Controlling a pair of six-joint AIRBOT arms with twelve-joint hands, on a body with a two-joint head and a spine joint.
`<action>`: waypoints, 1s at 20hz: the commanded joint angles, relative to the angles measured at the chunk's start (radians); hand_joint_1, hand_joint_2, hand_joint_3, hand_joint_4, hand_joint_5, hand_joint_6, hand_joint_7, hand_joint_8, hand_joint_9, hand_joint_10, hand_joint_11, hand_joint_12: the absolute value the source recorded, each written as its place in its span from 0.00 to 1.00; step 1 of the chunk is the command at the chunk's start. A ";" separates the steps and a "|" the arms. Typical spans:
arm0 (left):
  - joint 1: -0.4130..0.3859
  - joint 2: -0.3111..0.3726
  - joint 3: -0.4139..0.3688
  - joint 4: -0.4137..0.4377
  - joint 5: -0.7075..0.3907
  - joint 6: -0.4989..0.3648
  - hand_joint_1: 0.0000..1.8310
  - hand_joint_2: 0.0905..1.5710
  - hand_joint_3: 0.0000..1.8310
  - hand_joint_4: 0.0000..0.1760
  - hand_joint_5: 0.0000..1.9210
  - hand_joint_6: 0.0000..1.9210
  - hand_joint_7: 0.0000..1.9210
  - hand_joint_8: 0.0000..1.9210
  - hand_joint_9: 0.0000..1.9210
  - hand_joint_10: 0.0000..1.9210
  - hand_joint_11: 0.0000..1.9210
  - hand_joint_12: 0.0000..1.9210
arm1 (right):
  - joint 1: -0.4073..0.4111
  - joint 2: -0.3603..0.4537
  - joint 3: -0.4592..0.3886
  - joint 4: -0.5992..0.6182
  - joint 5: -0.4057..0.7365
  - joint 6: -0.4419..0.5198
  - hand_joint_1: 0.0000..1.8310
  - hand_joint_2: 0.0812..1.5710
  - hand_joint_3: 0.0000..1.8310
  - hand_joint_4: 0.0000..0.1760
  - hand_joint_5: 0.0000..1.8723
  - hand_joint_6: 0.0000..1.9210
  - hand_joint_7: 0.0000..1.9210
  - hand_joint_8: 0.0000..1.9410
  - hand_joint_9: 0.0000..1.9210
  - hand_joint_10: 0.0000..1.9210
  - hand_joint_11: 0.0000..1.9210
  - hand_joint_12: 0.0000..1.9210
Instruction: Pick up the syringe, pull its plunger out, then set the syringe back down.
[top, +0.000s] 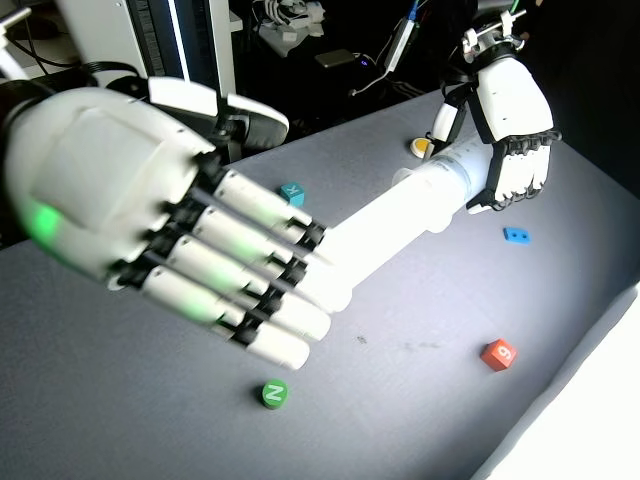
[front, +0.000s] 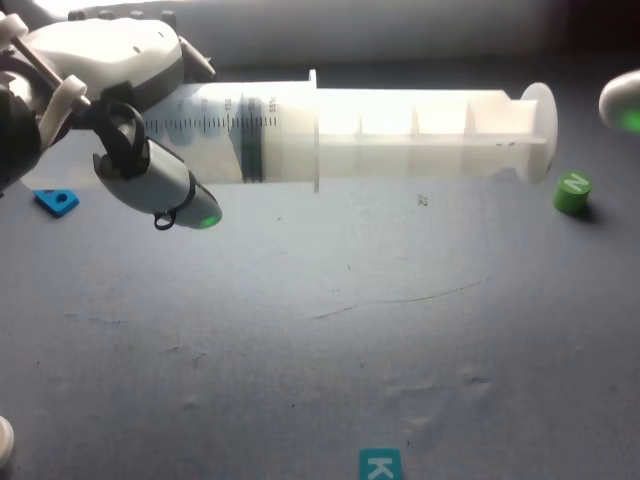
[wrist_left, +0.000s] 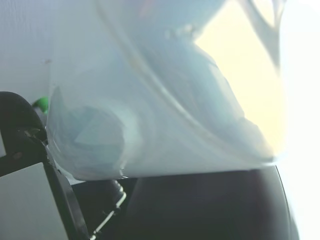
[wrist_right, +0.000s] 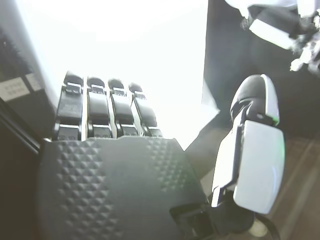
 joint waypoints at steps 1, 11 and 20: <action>-0.005 0.006 0.007 0.059 -0.036 -0.020 0.74 0.73 0.00 0.00 0.45 0.51 0.47 0.64 0.38 0.75 0.24 0.74 | 0.009 0.005 0.002 -0.003 0.102 -0.014 0.22 0.56 0.01 0.00 0.00 0.00 0.00 0.00 0.00 0.00 0.00 0.00; 0.145 0.031 0.016 0.198 -0.086 -0.250 0.74 0.73 0.00 0.00 0.45 0.51 0.48 0.61 0.38 0.76 0.24 0.74 | 0.059 -0.014 -0.038 0.070 0.026 -0.078 0.23 0.58 0.01 0.00 0.00 0.00 0.00 0.00 0.00 0.00 0.00 0.00; 0.300 0.031 0.019 0.299 -0.164 -0.450 0.74 0.72 0.00 0.00 0.46 0.50 0.48 0.62 0.38 0.75 0.24 0.74 | 0.018 -0.030 -0.045 0.070 0.092 -0.057 0.23 0.59 0.00 0.00 0.00 0.00 0.00 0.00 0.00 0.00 0.00 0.00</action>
